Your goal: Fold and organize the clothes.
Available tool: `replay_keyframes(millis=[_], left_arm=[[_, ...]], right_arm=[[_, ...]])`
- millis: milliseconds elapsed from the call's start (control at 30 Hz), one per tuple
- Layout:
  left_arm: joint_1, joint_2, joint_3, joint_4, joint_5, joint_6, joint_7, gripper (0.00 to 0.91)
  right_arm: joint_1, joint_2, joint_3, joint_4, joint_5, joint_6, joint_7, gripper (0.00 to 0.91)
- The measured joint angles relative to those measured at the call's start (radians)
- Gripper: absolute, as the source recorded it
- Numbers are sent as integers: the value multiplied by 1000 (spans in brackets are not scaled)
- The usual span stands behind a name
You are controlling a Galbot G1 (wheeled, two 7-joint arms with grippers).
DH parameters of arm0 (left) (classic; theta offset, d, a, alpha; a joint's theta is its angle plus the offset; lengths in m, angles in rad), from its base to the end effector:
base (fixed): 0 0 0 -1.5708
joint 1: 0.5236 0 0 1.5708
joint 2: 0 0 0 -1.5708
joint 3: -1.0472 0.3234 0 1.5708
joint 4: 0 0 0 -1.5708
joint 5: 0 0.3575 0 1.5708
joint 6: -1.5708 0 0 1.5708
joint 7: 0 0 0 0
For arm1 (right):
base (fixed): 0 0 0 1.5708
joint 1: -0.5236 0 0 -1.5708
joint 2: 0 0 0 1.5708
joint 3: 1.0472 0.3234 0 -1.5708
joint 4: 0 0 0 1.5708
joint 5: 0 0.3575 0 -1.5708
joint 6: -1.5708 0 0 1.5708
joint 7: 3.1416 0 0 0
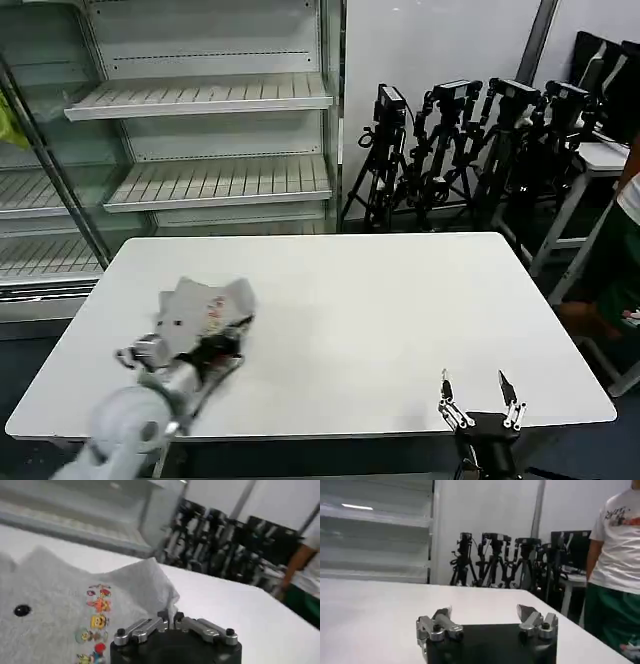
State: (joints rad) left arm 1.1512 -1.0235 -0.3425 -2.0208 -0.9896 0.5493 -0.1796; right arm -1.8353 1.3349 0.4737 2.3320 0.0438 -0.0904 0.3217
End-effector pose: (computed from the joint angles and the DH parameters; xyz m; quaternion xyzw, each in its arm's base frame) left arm 0.2969 0.0379 -0.2055 -0.1798 -0.9444 0.1593 0.2244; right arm 0.1272 -0.0054 -0.2381 -0.0627 -0.9948 0.0590 0.0546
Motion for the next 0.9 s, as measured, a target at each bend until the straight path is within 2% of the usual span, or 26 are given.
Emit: replay_keyframes(millis=[200,500,533,567,600,900], left_arm=[[-106,-132,173,82,28,-16,-47,20],[-232,-295,309,225,67,-42,-94,20],[-245,-311,319,240,70,-45,-97,111],[-258,-327,327,254,74,-49,-99,363],[-272,-344,336,271,80,-53,-100,907],[-345,-458,403,359,143,-76,-48,907]], right_arm=[[-21,12,6,-6,-15,11,1,907],[-10,25,-4,-25,-23,7,1,907],[-7,25,-4,-27,-23,6,1,907],[-5,26,-4,-29,-23,5,1,907],[-2,26,-3,-31,-23,4,1,907],[26,23,1,-36,-9,0,-1,907]])
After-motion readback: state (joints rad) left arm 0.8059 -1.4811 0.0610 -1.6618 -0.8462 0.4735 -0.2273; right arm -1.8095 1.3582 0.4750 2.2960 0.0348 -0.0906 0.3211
